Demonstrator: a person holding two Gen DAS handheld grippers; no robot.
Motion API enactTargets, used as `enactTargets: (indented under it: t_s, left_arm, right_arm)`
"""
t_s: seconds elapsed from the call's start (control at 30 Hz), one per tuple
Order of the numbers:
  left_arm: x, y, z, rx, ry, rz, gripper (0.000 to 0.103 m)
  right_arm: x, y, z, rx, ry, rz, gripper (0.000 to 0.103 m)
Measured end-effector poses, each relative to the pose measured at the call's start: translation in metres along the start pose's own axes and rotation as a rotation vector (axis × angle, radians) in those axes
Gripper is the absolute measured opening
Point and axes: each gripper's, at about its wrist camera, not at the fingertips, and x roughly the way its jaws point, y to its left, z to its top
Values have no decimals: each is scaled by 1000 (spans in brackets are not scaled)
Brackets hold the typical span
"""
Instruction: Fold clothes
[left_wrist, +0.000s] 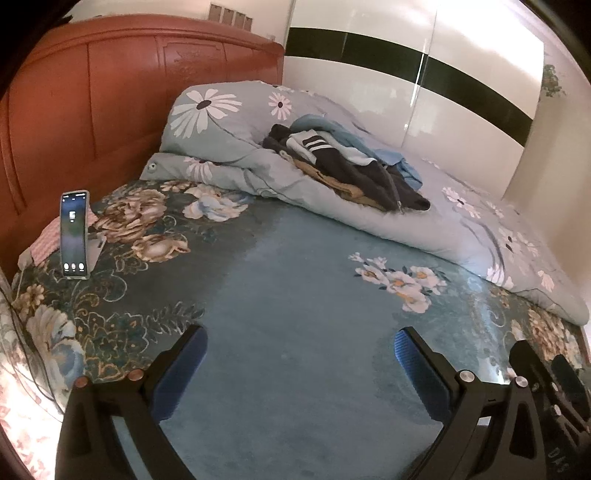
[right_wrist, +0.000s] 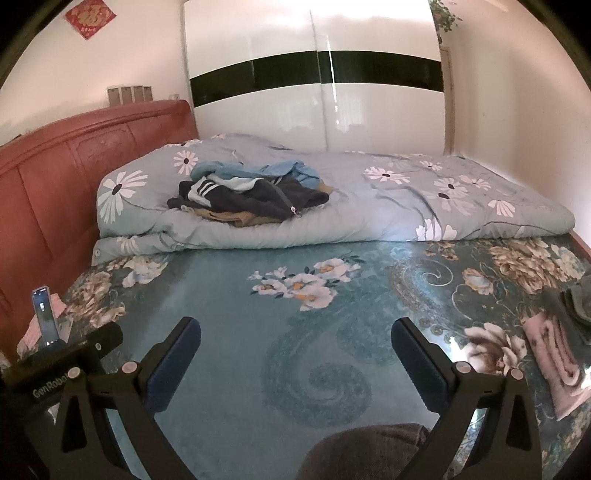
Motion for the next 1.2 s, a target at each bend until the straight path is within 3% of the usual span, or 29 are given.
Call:
enactTargets:
  t_s: [1.2]
  left_arm:
    - [6,8,-11,5,-2,-5,103]
  right_arm:
    - [4,-1,-4,10,31,-6,103]
